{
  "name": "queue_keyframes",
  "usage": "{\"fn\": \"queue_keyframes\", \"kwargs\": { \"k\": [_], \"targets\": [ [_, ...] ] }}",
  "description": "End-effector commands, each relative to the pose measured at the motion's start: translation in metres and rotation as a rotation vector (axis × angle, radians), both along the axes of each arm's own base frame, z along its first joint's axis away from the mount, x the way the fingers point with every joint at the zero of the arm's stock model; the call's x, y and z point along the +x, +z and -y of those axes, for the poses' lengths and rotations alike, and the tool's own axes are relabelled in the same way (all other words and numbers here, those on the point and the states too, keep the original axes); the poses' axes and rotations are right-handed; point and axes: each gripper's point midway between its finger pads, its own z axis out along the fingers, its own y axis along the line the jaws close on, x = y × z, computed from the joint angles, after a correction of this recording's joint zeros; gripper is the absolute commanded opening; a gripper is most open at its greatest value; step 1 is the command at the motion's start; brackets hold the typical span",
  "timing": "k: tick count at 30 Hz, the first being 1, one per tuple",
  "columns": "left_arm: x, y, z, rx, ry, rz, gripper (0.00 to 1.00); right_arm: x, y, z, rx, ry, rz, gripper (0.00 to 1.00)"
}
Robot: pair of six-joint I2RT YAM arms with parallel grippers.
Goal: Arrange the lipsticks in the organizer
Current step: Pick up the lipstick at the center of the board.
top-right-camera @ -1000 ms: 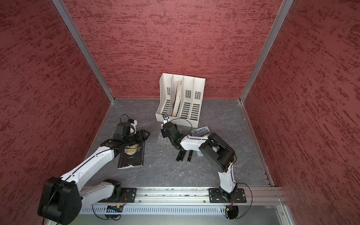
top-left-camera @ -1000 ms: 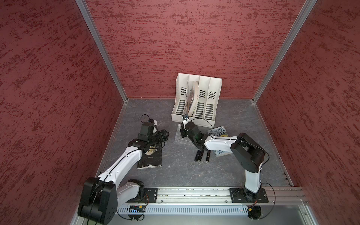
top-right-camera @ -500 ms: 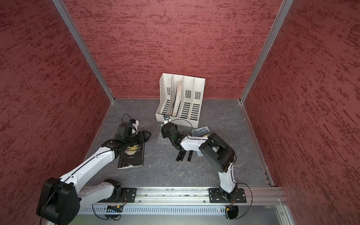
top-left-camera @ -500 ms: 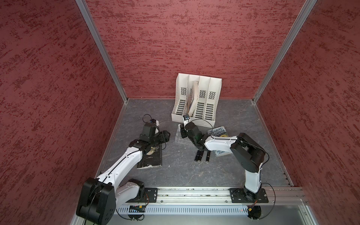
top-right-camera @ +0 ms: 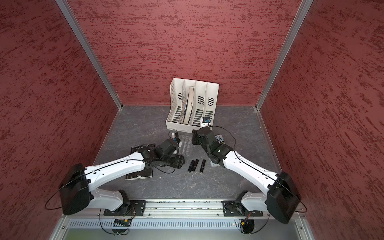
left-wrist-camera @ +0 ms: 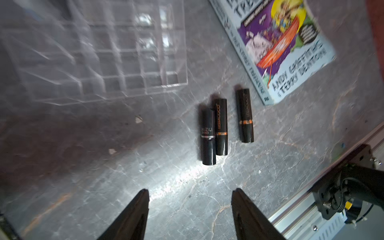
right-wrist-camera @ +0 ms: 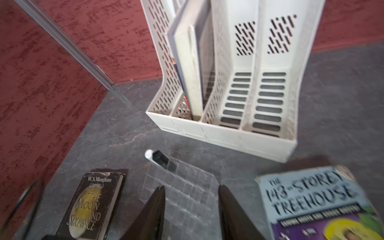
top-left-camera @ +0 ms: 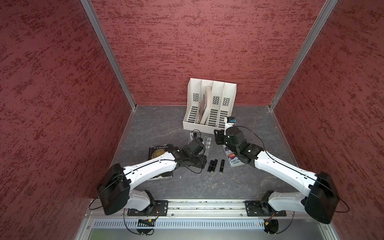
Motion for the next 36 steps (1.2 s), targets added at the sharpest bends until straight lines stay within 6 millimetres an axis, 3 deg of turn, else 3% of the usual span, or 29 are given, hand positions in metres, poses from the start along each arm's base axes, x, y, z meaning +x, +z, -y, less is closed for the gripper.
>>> {"fn": "queue_keyframes", "kwargs": {
  "k": [1, 5, 9, 36],
  "targets": [
    [-0.002, -0.009, 0.012, 0.032, -0.026, -0.071, 0.62, -0.031, -0.051, 0.033, -0.052, -0.051, -0.214, 0.42],
    [0.003, -0.024, 0.03, 0.091, -0.067, -0.127, 0.54, -0.035, -0.066, 0.052, -0.009, -0.092, -0.26, 0.37],
    [0.004, -0.034, 0.039, 0.115, -0.1, -0.163, 0.48, -0.035, -0.072, 0.055, -0.004, -0.095, -0.267, 0.35],
    [0.007, -0.067, 0.048, 0.297, -0.176, -0.179, 0.42, -0.035, -0.078, 0.068, -0.008, -0.112, -0.269, 0.31]
  ]
}}
